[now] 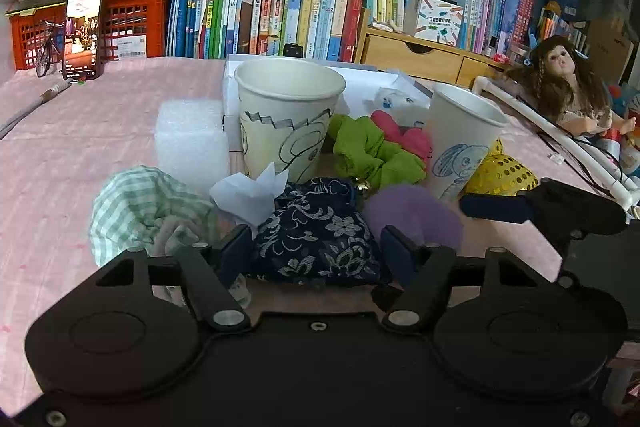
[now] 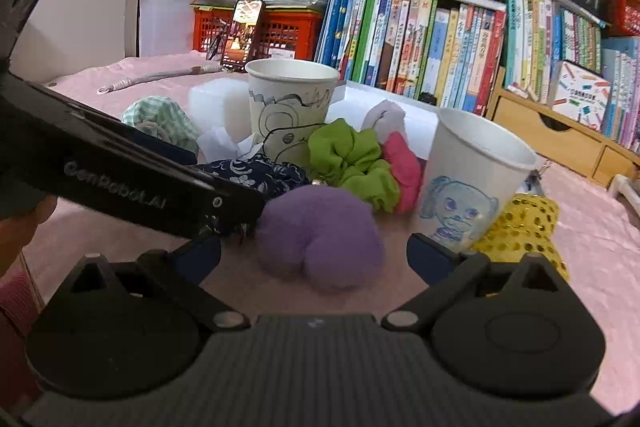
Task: Organize books
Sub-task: 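Grasp the navy floral pouch with the left tool while the right tool grasps the purple plush heart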
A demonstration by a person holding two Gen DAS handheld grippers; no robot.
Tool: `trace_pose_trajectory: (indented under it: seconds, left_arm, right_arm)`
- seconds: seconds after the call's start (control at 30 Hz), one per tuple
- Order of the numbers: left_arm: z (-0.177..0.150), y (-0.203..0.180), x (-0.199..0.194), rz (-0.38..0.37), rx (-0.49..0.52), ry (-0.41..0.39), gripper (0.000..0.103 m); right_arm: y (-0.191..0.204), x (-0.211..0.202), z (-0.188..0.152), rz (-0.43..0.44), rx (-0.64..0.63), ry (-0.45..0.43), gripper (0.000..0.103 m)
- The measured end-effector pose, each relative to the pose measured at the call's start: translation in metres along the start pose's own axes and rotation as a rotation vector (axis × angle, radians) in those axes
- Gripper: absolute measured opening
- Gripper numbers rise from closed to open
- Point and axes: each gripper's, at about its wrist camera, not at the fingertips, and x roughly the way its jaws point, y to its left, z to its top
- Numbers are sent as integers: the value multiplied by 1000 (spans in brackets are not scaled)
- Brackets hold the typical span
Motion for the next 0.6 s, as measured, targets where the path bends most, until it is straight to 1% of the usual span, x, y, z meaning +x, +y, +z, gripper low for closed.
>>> trace_pose_trajectory:
  seconds: [0.07, 0.17, 0.23, 0.3, 0.4, 0.6]
  left_arm:
    - [0, 1, -1, -2, -2, -1, 68]
    - [-1, 1, -2, -5, -5, -2, 68]
    - [-1, 0, -2, -4, -1, -1, 68]
    - [-2, -1, -3, -2, 6, -2, 68]
    - [-2, -4, -3, 3, 16, -4, 68]
    - [-4, -10, -2, 20, 50, -7, 67]
  right_arm:
    - [-1, 3, 0, 19, 14, 12, 99]
    - [0, 1, -3, 17, 12, 22, 89]
    - [1, -1, -5, -11, 2, 23, 75]
    - [-3, -4, -5, -19, 20, 23, 69]
    - [-11, -9, -6, -9, 64, 20, 68]
    - [-16, -25, -10, -63, 72, -1, 68]
